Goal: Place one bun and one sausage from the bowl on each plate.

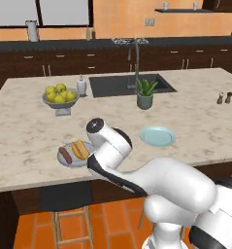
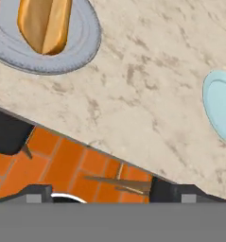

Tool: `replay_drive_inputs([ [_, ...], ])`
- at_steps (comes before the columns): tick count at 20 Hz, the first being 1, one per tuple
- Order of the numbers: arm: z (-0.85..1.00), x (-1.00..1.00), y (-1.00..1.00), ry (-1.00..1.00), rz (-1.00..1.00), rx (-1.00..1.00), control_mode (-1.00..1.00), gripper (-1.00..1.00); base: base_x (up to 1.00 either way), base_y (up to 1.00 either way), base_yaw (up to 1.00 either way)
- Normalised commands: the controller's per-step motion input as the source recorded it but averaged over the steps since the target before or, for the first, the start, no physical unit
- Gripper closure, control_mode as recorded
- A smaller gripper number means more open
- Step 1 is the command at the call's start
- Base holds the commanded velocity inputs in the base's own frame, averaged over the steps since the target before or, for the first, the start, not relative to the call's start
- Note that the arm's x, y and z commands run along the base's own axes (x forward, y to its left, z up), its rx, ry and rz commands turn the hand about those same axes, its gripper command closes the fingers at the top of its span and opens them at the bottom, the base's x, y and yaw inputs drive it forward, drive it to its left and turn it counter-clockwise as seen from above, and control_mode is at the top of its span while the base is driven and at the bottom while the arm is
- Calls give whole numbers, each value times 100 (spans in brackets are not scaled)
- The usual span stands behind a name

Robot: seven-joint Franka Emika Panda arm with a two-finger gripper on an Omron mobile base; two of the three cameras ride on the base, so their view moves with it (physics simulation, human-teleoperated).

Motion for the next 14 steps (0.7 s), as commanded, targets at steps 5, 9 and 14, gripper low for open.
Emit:
replay_drive_inputs([
  [5,0,0,0,0,0,0,100,-100,-41,-100,-1],
  [9,0,0,0,0,0,0,100,-100,5,-100,-15],
  [14,0,0,0,0,0,0,100,-100,0,-100,-26],
])
